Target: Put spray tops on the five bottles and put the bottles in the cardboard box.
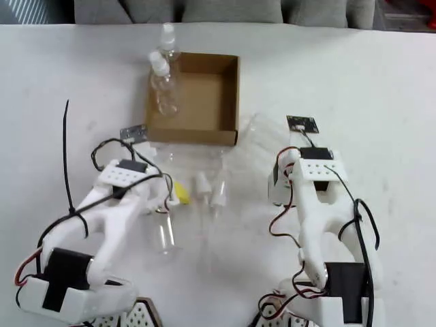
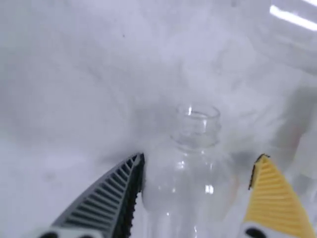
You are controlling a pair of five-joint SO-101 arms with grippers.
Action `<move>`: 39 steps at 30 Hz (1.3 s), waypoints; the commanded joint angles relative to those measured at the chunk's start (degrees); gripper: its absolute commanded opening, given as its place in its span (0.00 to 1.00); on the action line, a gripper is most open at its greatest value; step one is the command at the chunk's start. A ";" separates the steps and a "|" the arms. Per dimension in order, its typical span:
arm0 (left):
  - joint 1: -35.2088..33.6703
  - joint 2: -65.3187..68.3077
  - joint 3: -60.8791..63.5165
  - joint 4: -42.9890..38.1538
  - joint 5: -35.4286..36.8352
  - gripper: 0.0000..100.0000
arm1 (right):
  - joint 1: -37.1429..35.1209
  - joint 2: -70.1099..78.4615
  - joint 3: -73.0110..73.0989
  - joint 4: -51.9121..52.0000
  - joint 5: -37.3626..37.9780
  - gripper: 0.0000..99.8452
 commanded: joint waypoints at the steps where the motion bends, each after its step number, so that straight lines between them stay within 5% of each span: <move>1: -0.57 -2.68 -3.52 -0.97 0.26 0.33 | 0.40 -0.13 -0.26 -0.57 0.79 0.02; 12: -0.40 -2.59 -8.88 7.30 0.18 0.33 | 0.40 -0.13 -0.26 -0.57 0.79 0.02; 39: -1.36 -2.51 -6.95 6.07 -4.66 0.33 | 0.66 -0.13 -0.26 -0.57 0.79 0.02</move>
